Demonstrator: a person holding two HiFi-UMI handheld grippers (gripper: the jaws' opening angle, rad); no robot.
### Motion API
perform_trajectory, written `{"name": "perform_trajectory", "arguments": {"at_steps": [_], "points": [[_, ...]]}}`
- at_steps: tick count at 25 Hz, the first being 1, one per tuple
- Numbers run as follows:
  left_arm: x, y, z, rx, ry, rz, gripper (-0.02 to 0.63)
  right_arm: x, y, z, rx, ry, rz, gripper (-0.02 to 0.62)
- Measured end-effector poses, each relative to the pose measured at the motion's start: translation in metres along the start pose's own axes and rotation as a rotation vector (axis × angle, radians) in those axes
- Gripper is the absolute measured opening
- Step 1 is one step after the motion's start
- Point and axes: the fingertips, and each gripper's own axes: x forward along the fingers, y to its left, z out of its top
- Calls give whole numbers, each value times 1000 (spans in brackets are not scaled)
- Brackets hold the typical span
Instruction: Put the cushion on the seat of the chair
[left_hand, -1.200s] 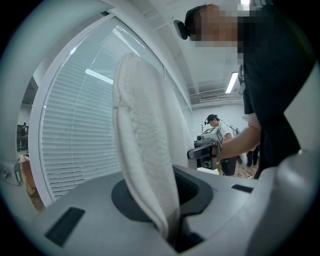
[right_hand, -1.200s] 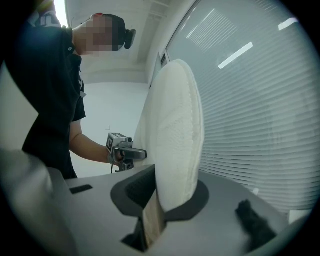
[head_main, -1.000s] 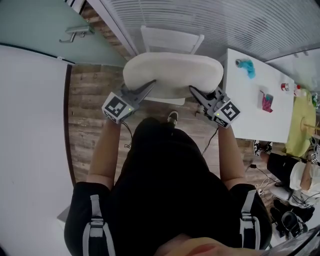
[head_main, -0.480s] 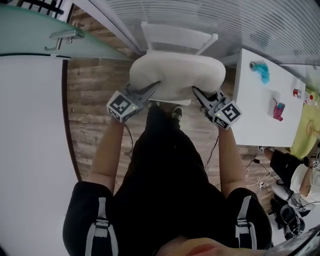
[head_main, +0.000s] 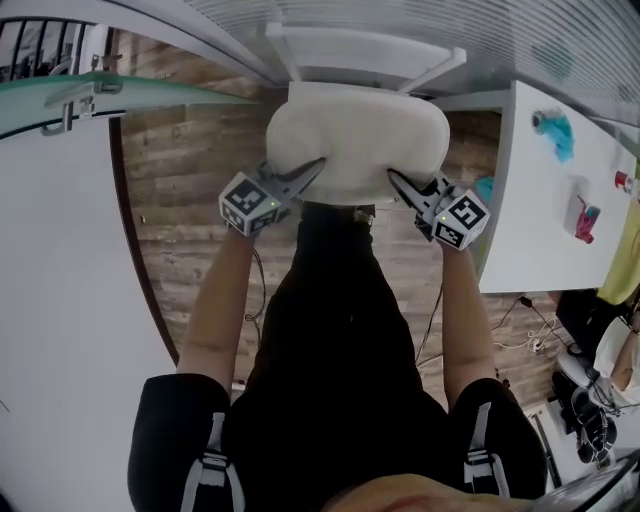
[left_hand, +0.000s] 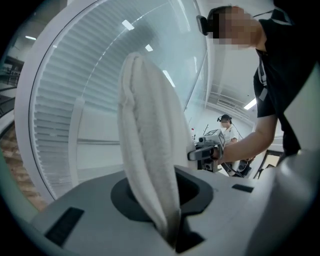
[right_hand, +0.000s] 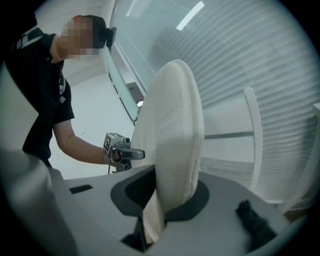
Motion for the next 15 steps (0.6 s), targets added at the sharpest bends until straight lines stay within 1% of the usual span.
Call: {"name": "perform_trajectory", "arguments": {"at_steps": [4,9,12,15], "points": [[17,23,-45,-91,53,-24,97,15,-19,-41,74,51,2,57],[35,53,-93,-168,102,-27,123,35,-45,-84,162,81,-12,57],[47,74,-127,-225,136,-10,143,49,-63,-115,213,103,-24,57],[62,95,-161,-287,176,24,169,61,-82,-147,275,119,-40,57]]}}
